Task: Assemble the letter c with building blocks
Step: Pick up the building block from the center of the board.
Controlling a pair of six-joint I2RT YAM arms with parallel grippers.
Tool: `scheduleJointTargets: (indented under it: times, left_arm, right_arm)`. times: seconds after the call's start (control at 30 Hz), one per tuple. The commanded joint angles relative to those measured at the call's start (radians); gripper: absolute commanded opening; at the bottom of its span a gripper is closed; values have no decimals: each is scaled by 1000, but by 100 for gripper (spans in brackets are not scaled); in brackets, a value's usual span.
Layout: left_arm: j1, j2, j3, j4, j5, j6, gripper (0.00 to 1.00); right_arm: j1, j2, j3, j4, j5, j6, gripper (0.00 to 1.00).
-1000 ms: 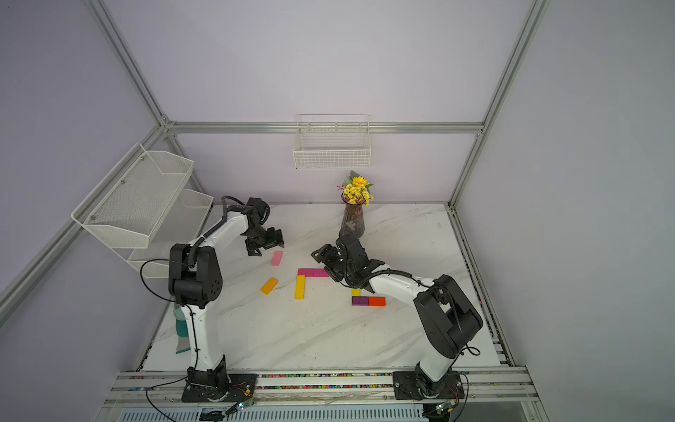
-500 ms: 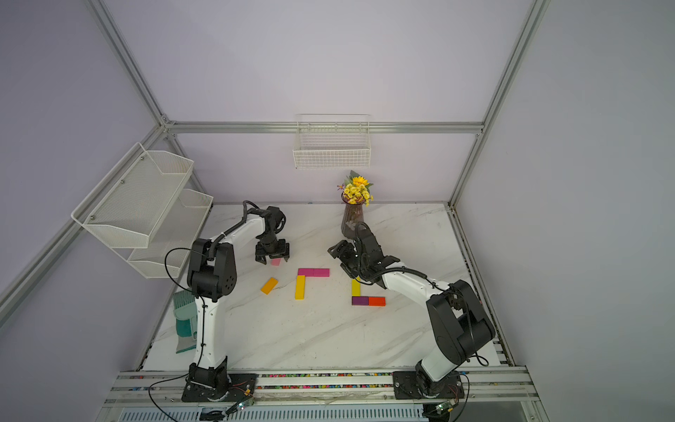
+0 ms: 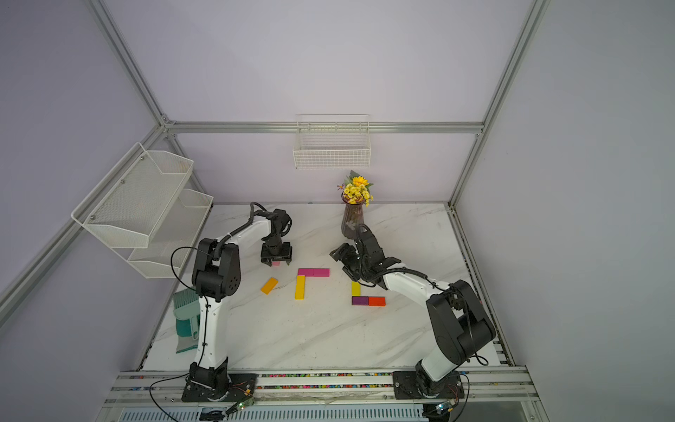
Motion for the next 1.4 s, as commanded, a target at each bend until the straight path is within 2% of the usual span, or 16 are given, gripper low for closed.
scheduleJointTargets:
  times: [0.0, 0.27, 0.4, 0.5, 0.83, 0.93, 1.0, 1.1, 1.37]
  left_arm:
    - [13, 15, -17, -10, -46, 11, 70]
    - [85, 28, -7, -5, -49, 30, 71]
    - [85, 26, -11, -5, -54, 55, 69]
    - [84, 27, -16, 0, -36, 64, 61]
    - [61, -42, -17, 2, 33, 77, 9]
    - [42, -113, -20, 2, 106, 61, 4]
    - [15, -165, -22, 5, 149, 45, 1]
    - [-72, -232, -20, 16, 190, 30, 0]
    - [-386, -274, -55, 48, 166, -61, 0]
  right_arm:
    - [-4, -49, -14, -34, 4, -12, 79]
    - [-4, -71, -37, -40, 25, -3, 79]
    - [-4, -82, -37, -52, 40, -4, 79]
    - [-4, -88, -33, -61, 44, -2, 79]
    - [-4, -90, -28, -86, 32, -14, 79]
    - [-4, -101, -41, -93, 27, -25, 79]
    - [-5, -114, -53, -102, 27, -37, 79]
    - [-6, -141, -77, -115, 24, -57, 80]
    - [-26, -278, -168, -195, 16, -121, 79]
